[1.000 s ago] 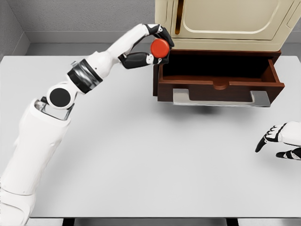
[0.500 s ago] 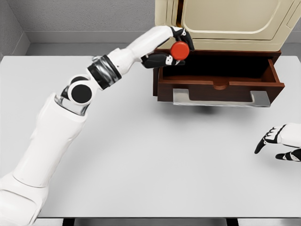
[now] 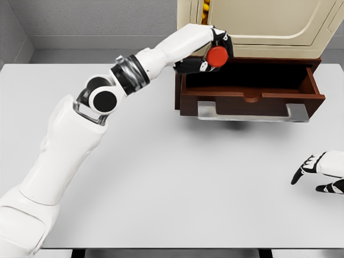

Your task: Put the switch into the drawer with left arm, and close the drawer with right arm

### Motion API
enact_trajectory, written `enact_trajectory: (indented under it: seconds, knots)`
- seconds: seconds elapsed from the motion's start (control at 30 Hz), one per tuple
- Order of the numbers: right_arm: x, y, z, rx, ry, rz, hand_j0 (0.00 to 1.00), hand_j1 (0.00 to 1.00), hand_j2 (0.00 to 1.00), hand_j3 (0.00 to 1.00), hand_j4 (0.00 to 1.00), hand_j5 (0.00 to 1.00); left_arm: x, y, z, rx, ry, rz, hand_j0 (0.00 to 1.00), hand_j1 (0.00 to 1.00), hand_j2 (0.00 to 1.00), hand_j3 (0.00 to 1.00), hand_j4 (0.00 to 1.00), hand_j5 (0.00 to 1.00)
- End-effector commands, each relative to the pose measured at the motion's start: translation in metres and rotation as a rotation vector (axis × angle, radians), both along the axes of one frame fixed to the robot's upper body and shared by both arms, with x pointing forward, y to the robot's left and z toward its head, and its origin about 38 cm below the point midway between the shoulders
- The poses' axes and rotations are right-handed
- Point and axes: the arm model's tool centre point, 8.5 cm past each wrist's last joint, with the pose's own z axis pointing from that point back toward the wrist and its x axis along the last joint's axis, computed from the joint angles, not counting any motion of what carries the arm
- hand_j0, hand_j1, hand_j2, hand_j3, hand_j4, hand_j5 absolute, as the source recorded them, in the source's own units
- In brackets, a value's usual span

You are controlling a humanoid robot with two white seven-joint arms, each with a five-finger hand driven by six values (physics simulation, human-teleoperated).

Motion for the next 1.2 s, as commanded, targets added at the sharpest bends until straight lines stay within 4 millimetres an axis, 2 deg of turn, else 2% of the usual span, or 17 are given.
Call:
enact_trajectory:
  seconds: [0.0,0.1,0.23,0.3,0.37,0.77,0.83,0.9,0.97,1.0,1.03,1.13,1.17]
  knots:
    - [0.000,0.000,0.001,0.005,0.002,-0.003,0.66,0.66,0.66,0.66,0.66,0.66,0.000,-0.002,-0.005,0.019,0.003,-0.001,0.39,0.39,0.39,0.39,0.39,0.39]
    - [0.000,0.001,0.001,0.004,0.000,-0.001,0.66,0.66,0.66,0.66,0.66,0.66,0.000,-0.002,-0.004,0.019,-0.001,-0.001,0.42,0.42,0.42,0.42,0.42,0.42]
    - [0.003,0.000,0.007,0.008,-0.017,-0.004,0.66,0.66,0.66,0.66,0.66,0.66,0.000,-0.003,-0.004,0.031,-0.014,0.001,0.69,0.69,0.69,0.69,0.69,0.69]
    - [0.004,0.000,0.009,0.006,-0.023,-0.004,0.67,0.67,0.67,0.67,0.67,0.67,0.001,-0.003,-0.001,0.035,-0.023,0.002,0.75,0.75,0.75,0.75,0.75,0.75]
    - [0.005,0.000,0.009,0.006,-0.025,-0.004,0.67,0.67,0.67,0.67,0.67,0.67,0.000,-0.003,-0.001,0.034,-0.024,0.001,0.78,0.78,0.78,0.78,0.78,0.78]
    - [0.004,0.000,0.009,0.007,-0.025,-0.004,0.69,0.69,0.69,0.69,0.69,0.69,-0.002,-0.006,0.002,0.036,-0.038,-0.012,0.81,0.81,0.81,0.81,0.81,0.81]
    - [0.006,0.001,0.011,0.012,-0.035,-0.005,0.68,0.68,0.68,0.68,0.68,0.68,-0.011,-0.008,0.007,0.032,-0.086,-0.060,0.86,0.86,0.86,0.86,0.86,0.86]
    - [0.013,0.002,0.023,0.014,-0.076,-0.001,0.64,0.64,0.64,0.64,0.64,0.64,-0.032,-0.010,0.018,0.021,-0.193,-0.153,0.91,0.91,0.91,0.91,0.91,0.91]
    - [0.018,0.002,0.031,0.012,-0.102,0.002,0.62,0.62,0.62,0.62,0.62,0.62,-0.049,0.007,0.020,0.048,-0.290,-0.221,0.97,0.97,0.97,0.97,0.97,0.97]
    - [0.019,0.003,0.035,0.021,-0.110,0.002,0.58,0.58,0.58,0.58,0.58,0.58,-0.068,0.024,0.022,0.070,-0.383,-0.287,1.00,1.00,1.00,1.00,1.00,1.00]
    - [0.020,0.003,0.036,0.026,-0.114,0.002,0.57,0.57,0.57,0.57,0.57,0.57,-0.071,0.044,0.023,0.074,-0.386,-0.266,1.00,1.00,1.00,1.00,1.00,1.00]
    - [0.024,0.004,0.045,0.028,-0.141,0.005,0.56,0.56,0.56,0.56,0.56,0.56,-0.062,0.122,0.037,0.018,-0.365,-0.121,1.00,1.00,1.00,1.00,1.00,1.00]
    - [0.025,0.004,0.046,0.028,-0.146,0.006,0.56,0.56,0.56,0.56,0.56,0.56,-0.062,0.154,0.038,-0.018,-0.346,-0.055,1.00,1.00,1.00,1.00,1.00,1.00]
